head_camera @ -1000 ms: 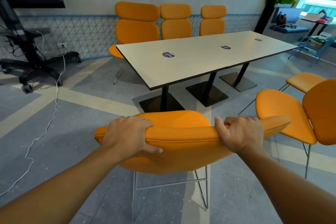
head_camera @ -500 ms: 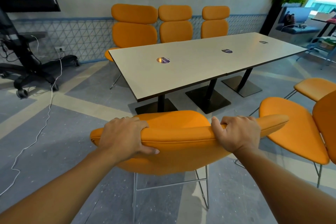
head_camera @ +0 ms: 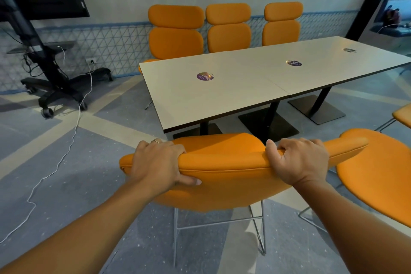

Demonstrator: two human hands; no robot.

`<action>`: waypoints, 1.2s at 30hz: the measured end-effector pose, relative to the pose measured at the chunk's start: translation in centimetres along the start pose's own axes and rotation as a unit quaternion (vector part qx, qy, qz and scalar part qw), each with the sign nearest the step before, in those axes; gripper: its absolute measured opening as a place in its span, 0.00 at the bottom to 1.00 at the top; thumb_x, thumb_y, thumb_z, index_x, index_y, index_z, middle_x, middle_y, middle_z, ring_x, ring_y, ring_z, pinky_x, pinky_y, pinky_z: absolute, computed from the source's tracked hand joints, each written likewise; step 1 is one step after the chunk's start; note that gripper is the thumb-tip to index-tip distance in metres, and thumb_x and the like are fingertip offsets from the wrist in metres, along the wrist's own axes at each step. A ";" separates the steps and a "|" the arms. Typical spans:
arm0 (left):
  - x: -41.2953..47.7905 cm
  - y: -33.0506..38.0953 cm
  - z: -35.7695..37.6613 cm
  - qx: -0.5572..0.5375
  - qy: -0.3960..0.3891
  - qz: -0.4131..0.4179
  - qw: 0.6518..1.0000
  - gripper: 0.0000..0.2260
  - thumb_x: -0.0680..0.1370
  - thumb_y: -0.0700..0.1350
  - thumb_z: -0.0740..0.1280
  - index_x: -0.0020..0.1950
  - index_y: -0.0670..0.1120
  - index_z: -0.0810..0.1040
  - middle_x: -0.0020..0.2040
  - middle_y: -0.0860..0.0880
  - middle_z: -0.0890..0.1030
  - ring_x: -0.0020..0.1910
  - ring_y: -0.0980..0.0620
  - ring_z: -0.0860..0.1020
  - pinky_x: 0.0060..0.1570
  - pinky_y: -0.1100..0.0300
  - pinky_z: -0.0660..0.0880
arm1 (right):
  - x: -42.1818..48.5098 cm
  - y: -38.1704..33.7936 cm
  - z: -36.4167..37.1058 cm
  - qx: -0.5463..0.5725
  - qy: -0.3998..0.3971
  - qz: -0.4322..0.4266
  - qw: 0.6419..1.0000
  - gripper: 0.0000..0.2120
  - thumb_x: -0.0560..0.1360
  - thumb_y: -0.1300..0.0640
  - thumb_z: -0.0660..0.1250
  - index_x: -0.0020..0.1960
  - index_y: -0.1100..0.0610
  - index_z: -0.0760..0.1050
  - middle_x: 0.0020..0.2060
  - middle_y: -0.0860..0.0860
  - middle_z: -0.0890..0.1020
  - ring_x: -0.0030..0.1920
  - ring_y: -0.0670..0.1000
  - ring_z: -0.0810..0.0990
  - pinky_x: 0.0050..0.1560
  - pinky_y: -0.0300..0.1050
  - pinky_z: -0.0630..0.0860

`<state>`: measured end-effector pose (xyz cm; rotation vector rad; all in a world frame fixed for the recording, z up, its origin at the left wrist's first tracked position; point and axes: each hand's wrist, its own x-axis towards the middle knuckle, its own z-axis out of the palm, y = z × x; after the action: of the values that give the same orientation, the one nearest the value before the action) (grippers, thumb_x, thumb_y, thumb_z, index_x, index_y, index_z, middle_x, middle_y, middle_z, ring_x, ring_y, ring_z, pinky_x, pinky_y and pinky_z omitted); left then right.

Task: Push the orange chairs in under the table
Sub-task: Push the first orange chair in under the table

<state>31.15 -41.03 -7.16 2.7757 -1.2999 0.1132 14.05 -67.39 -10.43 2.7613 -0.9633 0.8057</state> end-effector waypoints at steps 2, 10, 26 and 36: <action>1.0 0.2 0.2 0.003 -0.001 -0.002 1.000 0.38 0.54 0.83 0.51 0.49 0.59 0.75 0.43 0.59 0.77 0.44 0.55 0.72 0.48 0.53 0.66 | 0.9 0.5 0.5 0.001 0.006 -0.002 1.000 0.31 0.78 0.36 0.46 0.25 0.51 0.70 0.20 0.46 0.68 0.25 0.47 0.69 0.44 0.49 0.69; 6.4 0.4 1.0 -0.001 0.000 0.001 1.000 0.36 0.55 0.83 0.54 0.49 0.59 0.75 0.44 0.59 0.78 0.45 0.54 0.74 0.50 0.52 0.67 | 5.3 1.9 2.9 -0.008 0.020 -0.004 1.000 0.29 0.78 0.38 0.49 0.24 0.50 0.68 0.19 0.45 0.67 0.24 0.46 0.67 0.41 0.47 0.64; 16.2 2.9 1.8 0.003 0.003 0.013 1.000 0.34 0.59 0.81 0.56 0.52 0.59 0.76 0.46 0.58 0.79 0.47 0.53 0.75 0.51 0.53 0.68 | 14.8 6.3 8.0 -0.015 0.025 -0.014 0.999 0.26 0.77 0.39 0.52 0.24 0.48 0.62 0.19 0.43 0.63 0.24 0.43 0.63 0.39 0.44 0.61; 20.4 5.2 2.1 0.016 -0.006 -0.017 1.000 0.35 0.60 0.82 0.55 0.55 0.60 0.76 0.46 0.58 0.79 0.47 0.54 0.75 0.49 0.55 0.67 | 20.0 9.2 11.1 0.012 0.011 -0.039 0.999 0.30 0.77 0.36 0.48 0.25 0.51 0.70 0.20 0.46 0.69 0.25 0.48 0.69 0.41 0.47 0.66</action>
<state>40.27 -60.17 -7.06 2.8291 -1.2629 0.1157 26.63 -88.61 -10.20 2.7858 -0.8425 0.8385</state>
